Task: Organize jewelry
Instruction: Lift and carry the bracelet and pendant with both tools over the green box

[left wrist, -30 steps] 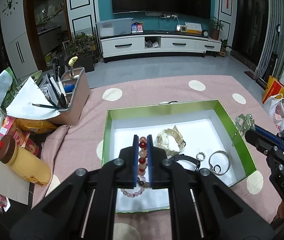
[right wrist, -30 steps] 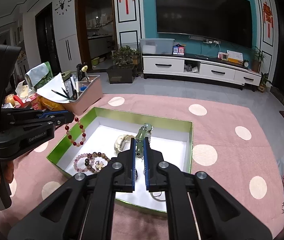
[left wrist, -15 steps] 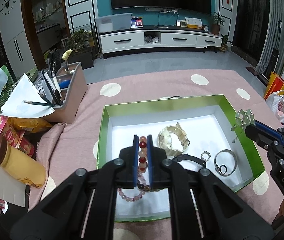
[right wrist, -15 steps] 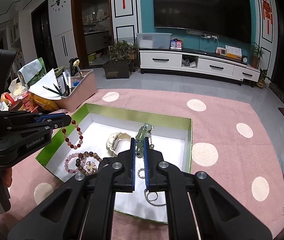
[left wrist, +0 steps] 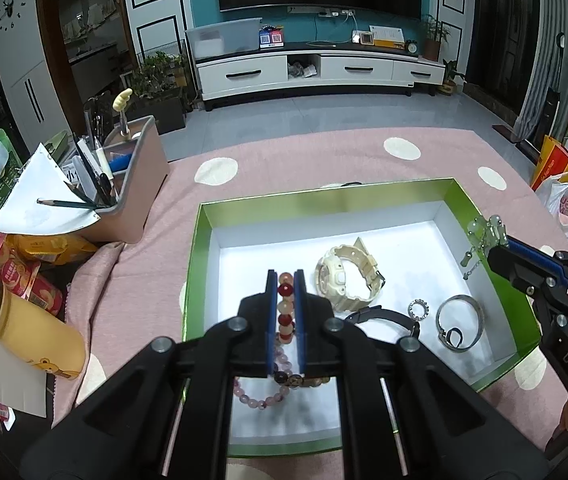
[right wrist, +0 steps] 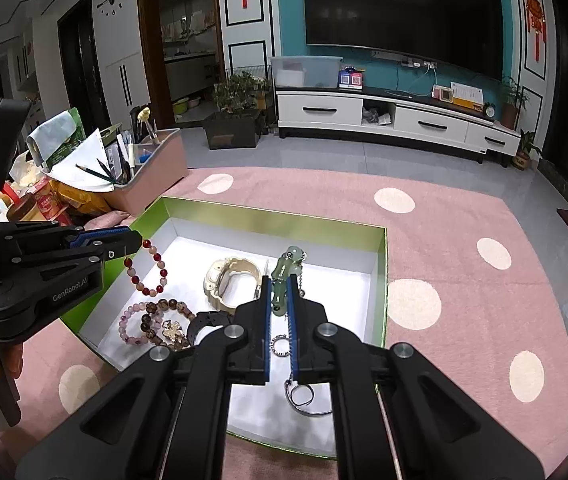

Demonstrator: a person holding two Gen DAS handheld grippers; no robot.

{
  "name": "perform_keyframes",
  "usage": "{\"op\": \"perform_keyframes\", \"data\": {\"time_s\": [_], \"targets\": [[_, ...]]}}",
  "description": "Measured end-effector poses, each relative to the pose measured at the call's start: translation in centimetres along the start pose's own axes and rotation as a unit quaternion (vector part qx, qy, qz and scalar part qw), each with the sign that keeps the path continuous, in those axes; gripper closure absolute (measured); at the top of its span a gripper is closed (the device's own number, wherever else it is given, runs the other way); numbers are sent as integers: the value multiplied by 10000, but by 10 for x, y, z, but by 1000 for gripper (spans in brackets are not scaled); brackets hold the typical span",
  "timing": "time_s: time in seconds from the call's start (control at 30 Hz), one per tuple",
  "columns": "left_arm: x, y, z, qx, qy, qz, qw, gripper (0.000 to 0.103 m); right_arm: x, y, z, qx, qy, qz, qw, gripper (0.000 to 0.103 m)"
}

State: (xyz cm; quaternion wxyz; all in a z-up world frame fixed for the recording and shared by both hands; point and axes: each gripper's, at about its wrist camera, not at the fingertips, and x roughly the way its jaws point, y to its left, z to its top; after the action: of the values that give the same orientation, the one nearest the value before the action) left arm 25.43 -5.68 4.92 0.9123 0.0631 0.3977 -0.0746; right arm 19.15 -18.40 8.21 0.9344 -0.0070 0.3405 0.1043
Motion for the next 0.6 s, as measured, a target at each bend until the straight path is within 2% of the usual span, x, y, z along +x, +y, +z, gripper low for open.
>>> {"op": "perform_keyframes", "data": {"time_s": [0.6], "targets": [[19,-5,-3,42,244,2,9997,96,19,-1,-1,-16,286,-17,9996,96]]}}
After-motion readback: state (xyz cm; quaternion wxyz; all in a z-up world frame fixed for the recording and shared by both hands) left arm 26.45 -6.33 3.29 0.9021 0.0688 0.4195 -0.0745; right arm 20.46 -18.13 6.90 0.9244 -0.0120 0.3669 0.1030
